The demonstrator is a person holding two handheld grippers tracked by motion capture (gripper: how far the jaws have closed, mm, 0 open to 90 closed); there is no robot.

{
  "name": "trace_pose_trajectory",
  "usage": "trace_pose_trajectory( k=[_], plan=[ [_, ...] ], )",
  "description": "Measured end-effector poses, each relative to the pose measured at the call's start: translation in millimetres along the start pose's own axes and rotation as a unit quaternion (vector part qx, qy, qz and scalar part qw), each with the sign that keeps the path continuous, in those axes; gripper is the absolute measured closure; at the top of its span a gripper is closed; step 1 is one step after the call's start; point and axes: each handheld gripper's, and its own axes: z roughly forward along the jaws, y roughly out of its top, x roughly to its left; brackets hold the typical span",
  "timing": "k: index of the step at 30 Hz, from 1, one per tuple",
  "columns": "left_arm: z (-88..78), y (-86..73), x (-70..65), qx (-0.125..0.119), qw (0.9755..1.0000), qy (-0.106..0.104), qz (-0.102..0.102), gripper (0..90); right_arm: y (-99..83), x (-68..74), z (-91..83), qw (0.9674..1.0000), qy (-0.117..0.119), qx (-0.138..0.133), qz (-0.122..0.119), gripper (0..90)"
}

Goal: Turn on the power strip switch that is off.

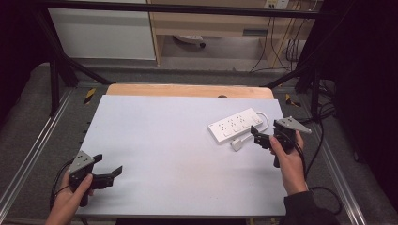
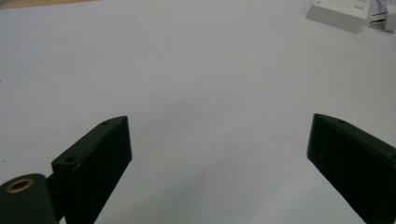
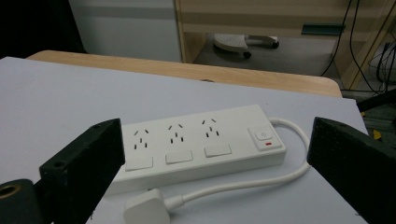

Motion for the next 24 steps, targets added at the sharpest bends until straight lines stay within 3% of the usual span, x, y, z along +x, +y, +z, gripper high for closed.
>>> trace_pose_trajectory(
  k=[12, 24],
  plan=[
    [0.0, -0.2, -0.1, 0.001, 1.0000, 0.001, 0.000, 6.5, -19.6, -2.1, -27.9, 0.9998, 0.010, -0.017, -0.006, 3.9],
    [-0.1, -0.2, -0.5, 0.001, 1.0000, 0.001, -0.001, 6.5, -48.3, -0.2, -43.6, 0.9996, 0.024, -0.007, -0.012, 4.4]
  ],
)
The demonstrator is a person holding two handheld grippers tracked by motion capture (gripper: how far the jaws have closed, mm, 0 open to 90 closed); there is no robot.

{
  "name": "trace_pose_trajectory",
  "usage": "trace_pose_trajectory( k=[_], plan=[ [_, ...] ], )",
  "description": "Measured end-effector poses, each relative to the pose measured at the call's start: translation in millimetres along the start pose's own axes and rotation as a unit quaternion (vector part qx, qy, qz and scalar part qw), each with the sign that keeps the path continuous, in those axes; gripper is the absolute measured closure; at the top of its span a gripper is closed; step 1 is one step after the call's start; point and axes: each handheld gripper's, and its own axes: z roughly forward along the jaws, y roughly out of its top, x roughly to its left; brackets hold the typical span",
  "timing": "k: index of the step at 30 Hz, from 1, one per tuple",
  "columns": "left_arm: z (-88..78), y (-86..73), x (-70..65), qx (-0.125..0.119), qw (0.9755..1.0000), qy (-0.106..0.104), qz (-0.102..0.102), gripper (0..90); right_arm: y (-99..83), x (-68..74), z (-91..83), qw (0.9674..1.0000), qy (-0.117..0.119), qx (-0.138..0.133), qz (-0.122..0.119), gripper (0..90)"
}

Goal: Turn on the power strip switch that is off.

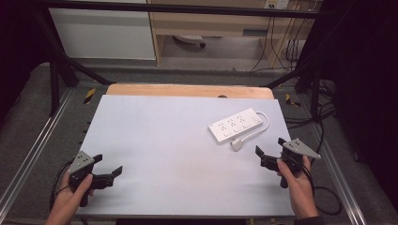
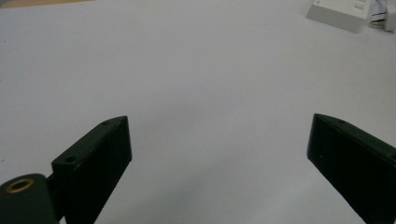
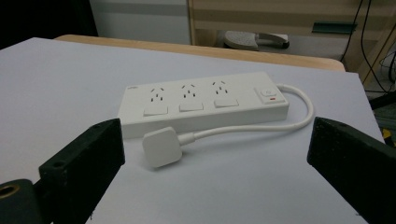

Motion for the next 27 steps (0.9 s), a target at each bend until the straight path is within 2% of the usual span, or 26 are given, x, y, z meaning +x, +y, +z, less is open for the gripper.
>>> trace_pose_trajectory(
  k=[9, 16, 21, 27],
  plan=[
    [-0.4, 0.2, -0.2, -0.001, 1.0000, 0.000, 0.001, 6.6, -19.3, 0.1, -2.7, 0.9999, 0.010, 0.010, 0.009, 4.3],
    [-0.7, 0.3, -0.8, -0.001, 1.0000, -0.002, 0.003, 6.5, -32.5, 2.4, 0.7, 0.9992, 0.020, 0.034, 0.008, 4.3],
    [-0.8, 0.5, -1.3, -0.001, 1.0000, -0.003, 0.004, 6.5, -41.9, 8.8, 8.2, 0.9974, 0.033, 0.064, -0.003, 4.2],
    [-1.0, 0.5, -1.6, -0.001, 1.0000, -0.004, 0.006, 6.5, -50.2, 16.1, 17.5, 0.9926, 0.044, 0.113, -0.015, 4.4]
  ],
)
